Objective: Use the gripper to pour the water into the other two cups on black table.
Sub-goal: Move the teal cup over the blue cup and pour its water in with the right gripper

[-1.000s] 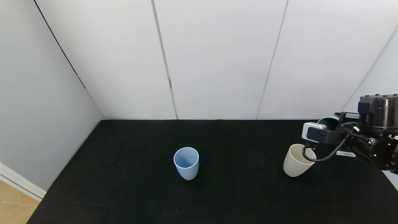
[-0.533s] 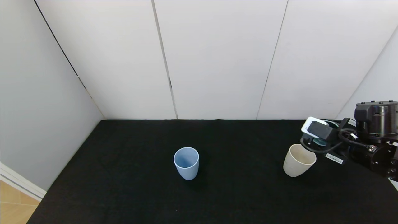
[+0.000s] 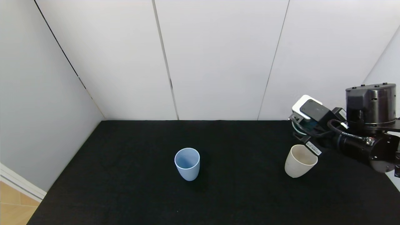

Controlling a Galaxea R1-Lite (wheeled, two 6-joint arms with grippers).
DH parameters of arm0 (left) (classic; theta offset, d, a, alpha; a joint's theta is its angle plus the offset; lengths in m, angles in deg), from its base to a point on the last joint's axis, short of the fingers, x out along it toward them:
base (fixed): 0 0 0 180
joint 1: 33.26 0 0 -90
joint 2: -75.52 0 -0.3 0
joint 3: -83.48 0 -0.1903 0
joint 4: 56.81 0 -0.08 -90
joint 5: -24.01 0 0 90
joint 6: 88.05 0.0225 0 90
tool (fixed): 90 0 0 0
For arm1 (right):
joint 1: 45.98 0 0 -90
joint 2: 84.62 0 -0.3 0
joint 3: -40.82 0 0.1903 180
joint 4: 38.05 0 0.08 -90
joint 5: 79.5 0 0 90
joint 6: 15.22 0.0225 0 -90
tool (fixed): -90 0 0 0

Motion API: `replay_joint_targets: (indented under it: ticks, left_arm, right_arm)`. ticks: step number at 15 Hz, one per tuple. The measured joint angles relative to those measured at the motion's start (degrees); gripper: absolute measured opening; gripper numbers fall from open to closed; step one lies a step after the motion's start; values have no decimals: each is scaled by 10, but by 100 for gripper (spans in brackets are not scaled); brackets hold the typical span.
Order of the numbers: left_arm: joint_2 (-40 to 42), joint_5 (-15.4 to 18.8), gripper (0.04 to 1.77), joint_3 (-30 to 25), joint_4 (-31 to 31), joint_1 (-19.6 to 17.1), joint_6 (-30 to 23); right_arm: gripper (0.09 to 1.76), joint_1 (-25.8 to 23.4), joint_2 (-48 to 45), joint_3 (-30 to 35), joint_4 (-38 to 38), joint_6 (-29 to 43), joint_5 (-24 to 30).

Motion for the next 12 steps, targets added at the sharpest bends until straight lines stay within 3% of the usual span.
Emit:
replay_joint_targets:
  ticks: [3, 6, 12]
  left_arm:
    - [0, 0, 172, 0, 0, 0, 0]
    - [0, 0, 172, 0, 0, 0, 0]
    - [0, 0, 172, 0, 0, 0, 0]
  right_arm:
    - [121, 89, 0, -71, -88, 90, -2]
    - [121, 166, 31, -128, -108, 120, -19]
    - [121, 246, 151, -241, -112, 130, -83]
